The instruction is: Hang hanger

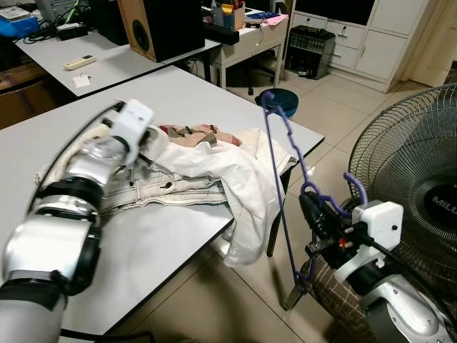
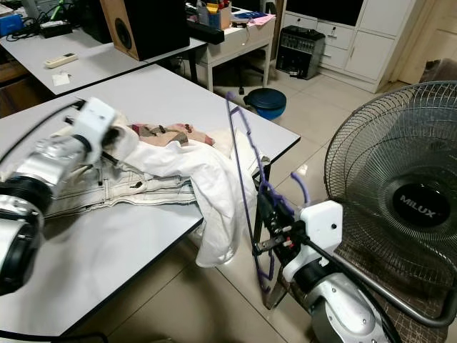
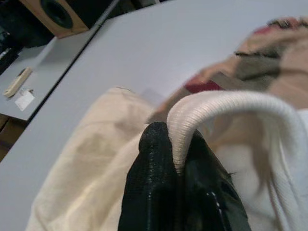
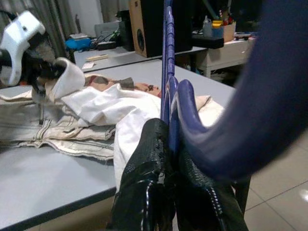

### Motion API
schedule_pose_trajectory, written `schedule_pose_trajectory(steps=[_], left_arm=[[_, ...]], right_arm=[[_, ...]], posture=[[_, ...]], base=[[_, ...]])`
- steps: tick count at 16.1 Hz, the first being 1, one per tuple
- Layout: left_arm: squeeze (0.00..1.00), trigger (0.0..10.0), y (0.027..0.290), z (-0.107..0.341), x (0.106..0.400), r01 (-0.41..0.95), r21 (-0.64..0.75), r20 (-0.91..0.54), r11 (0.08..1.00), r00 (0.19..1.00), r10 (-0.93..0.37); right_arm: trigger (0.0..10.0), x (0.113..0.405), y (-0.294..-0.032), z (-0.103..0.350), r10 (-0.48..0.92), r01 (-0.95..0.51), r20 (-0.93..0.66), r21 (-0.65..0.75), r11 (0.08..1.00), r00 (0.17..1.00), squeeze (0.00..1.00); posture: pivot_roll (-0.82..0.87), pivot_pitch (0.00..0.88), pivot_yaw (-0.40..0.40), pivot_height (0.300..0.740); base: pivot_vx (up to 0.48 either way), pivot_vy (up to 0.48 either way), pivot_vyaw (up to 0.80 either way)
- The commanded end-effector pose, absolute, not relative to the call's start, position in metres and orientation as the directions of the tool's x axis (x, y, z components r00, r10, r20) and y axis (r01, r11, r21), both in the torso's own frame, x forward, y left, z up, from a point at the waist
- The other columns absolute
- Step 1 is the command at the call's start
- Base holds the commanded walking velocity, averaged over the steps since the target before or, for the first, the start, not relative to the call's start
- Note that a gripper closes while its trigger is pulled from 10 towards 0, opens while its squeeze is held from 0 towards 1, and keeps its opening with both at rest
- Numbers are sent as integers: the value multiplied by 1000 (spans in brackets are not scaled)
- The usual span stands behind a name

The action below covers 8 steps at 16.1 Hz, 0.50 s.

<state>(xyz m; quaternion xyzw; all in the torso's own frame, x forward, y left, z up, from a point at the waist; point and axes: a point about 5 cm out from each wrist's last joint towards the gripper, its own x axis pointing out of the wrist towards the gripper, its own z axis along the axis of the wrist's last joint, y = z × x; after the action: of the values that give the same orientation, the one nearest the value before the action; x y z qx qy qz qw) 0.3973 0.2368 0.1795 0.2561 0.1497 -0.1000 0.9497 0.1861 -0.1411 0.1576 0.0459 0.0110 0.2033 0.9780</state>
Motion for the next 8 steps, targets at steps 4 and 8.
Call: schedule_pose_trajectory(steps=[4, 8], left_arm=[[1000, 10000, 254, 194, 392, 344, 403, -371, 848, 908, -193], [1000, 10000, 287, 212, 371, 534, 268, -448, 802, 806, -387]], right_arm=[[10000, 185, -138, 157, 444, -441, -15, 88, 893, 896, 0], [10000, 184, -142, 156, 452, -449, -26, 80, 890, 892, 0]], posture=[[-103, 0, 51, 740], [-103, 0, 51, 740]], base=[[0, 0, 0], [0, 0, 0]])
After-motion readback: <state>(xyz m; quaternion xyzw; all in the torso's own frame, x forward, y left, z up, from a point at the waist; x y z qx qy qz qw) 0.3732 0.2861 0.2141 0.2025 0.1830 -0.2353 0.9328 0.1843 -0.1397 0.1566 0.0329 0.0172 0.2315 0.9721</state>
